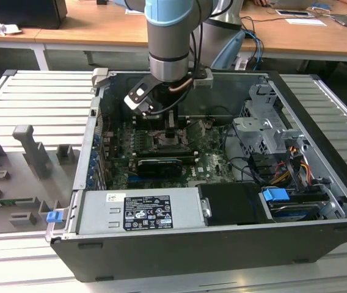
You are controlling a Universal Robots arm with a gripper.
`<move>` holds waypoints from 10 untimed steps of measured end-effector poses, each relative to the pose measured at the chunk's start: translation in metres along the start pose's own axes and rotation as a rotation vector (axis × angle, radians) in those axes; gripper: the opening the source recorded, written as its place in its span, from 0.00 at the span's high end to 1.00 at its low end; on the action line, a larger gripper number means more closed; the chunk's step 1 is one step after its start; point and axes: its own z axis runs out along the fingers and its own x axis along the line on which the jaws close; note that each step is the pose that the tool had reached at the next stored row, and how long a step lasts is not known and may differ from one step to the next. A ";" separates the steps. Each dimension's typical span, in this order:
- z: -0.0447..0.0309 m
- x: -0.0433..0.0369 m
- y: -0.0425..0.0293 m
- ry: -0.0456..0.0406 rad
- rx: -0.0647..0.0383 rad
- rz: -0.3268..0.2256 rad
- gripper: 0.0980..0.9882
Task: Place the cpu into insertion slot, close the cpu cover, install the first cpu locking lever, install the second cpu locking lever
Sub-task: 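Place the cpu into insertion slot, then close the cpu cover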
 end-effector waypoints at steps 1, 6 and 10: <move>-0.0002 0.0000 0.0000 0.0001 0.000 0.000 0.99; -0.0014 0.0000 0.0001 0.0001 0.000 0.000 0.99; -0.0036 0.0001 0.0003 0.0002 0.000 0.000 0.99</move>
